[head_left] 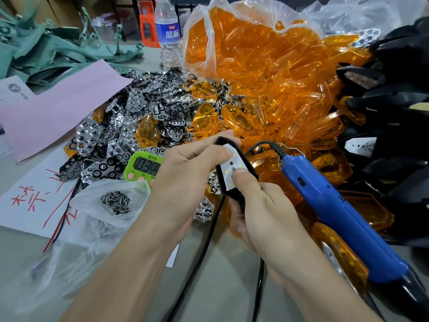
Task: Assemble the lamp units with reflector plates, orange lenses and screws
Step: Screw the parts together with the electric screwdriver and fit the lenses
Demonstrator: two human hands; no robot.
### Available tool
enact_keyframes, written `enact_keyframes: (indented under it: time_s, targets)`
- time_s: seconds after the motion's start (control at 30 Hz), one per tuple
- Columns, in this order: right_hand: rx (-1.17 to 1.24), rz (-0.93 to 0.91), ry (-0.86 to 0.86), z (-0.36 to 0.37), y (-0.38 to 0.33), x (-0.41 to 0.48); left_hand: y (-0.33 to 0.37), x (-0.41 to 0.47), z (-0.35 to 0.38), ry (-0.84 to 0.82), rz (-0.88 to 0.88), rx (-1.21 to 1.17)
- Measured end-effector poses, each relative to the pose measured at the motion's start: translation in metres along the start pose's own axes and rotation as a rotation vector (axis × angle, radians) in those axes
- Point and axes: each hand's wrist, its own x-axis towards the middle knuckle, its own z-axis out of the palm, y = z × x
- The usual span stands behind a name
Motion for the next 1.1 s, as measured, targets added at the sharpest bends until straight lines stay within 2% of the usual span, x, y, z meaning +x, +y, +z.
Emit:
enact_keyframes:
  time_s: [0.2, 0.57, 0.77, 1.1]
  targets:
    - [-0.065, -0.057, 0.013, -0.001, 0.000, 0.000, 0.002, -0.001, -0.001, 0.082, 0.171, 0.263]
    - [-0.033, 0.020, 0.072, -0.006, -0.007, -0.002, 0.006, 0.007, -0.005, 0.030, 0.261, 0.467]
    - [0.049, 0.083, 0.117, -0.008, -0.008, -0.001, 0.005, 0.013, 0.003, 0.035, 0.259, 0.464]
    - [0.026, 0.092, 0.125, -0.008, -0.008, -0.001, 0.000, 0.013, 0.002, 0.033, 0.252, 0.392]
